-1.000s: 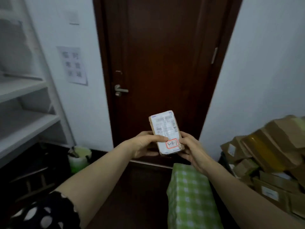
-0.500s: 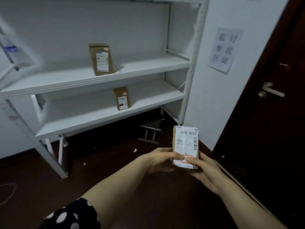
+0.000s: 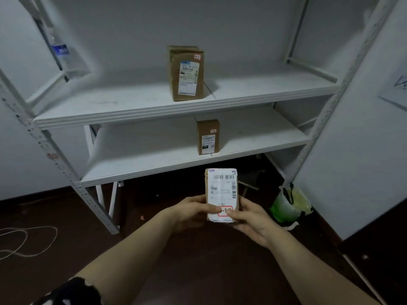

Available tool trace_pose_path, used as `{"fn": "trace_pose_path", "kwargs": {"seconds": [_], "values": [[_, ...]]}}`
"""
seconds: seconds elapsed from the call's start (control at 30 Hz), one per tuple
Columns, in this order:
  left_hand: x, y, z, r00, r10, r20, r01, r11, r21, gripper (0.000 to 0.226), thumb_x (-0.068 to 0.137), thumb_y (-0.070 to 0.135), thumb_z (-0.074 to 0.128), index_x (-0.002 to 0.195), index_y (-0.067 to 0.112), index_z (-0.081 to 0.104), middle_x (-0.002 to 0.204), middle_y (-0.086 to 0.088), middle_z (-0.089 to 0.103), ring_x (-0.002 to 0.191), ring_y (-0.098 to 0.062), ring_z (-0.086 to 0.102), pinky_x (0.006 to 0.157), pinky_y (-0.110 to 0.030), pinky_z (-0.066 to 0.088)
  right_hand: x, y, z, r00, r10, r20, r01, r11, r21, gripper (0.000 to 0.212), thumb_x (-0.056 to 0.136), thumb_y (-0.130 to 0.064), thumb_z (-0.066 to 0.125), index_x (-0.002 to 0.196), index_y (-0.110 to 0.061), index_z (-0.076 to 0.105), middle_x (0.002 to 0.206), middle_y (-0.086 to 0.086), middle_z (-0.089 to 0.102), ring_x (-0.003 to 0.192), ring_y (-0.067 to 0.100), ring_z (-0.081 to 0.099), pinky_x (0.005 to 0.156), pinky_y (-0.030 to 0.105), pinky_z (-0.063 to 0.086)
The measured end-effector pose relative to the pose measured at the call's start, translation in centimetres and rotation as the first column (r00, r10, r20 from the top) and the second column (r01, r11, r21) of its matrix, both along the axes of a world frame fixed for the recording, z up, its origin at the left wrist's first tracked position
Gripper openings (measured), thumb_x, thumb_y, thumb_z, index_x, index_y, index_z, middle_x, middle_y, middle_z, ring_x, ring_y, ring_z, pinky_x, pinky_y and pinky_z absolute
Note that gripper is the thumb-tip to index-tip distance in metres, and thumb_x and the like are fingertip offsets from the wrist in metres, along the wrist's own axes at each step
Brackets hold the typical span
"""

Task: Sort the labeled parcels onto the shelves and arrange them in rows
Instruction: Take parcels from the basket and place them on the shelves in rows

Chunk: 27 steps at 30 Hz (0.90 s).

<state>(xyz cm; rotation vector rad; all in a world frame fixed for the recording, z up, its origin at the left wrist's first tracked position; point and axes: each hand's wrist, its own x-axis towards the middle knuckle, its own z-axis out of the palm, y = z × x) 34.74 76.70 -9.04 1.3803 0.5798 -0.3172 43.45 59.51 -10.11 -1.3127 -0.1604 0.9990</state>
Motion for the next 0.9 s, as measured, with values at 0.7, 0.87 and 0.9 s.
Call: {"fn": "trace_pose_path", "kwargs": {"seconds": [0.7,0.87,0.9], "values": [[18.8,19.9,-12.2,0.871,0.487,0.060,-0.480,0.821,0.311,0.045,0.074,0.002,0.077,0.117,0.007,0.063,0.112,-0.008,0.069,0.098,-0.020,0.067,0.089,-0.036,0.055,20.4,25.1,-11.1,0.856,0.209,0.472,-0.077,0.956,-0.284,0.046,0.090,0.000,0.058,0.130,-0.021,0.056,0.118,-0.005,0.064,0.114,0.012,0.058,0.094,0.023,0.047],[22.1,24.1,-16.7,0.894,0.429,0.129,-0.437,0.771,0.464,0.044,0.083,0.006,0.069,0.125,0.011,0.058,0.119,-0.004,0.065,0.113,-0.020,0.060,0.096,-0.032,0.048,22.7,30.5,-16.3,0.831,0.176,0.527,0.007,0.945,-0.327,0.037,0.092,-0.004,0.055,0.126,-0.019,0.060,0.119,-0.002,0.064,0.108,0.007,0.056,0.094,0.024,0.046],[22.7,24.7,-17.6,0.898,0.417,0.144,-0.431,0.761,0.484,0.043,0.084,0.006,0.068,0.126,0.012,0.058,0.120,-0.004,0.065,0.114,-0.020,0.059,0.096,-0.031,0.048,23.1,31.5,-17.3,0.827,0.176,0.534,0.021,0.939,-0.343,0.037,0.092,-0.005,0.055,0.127,-0.019,0.059,0.122,-0.001,0.063,0.110,0.010,0.057,0.096,0.026,0.047]]}}
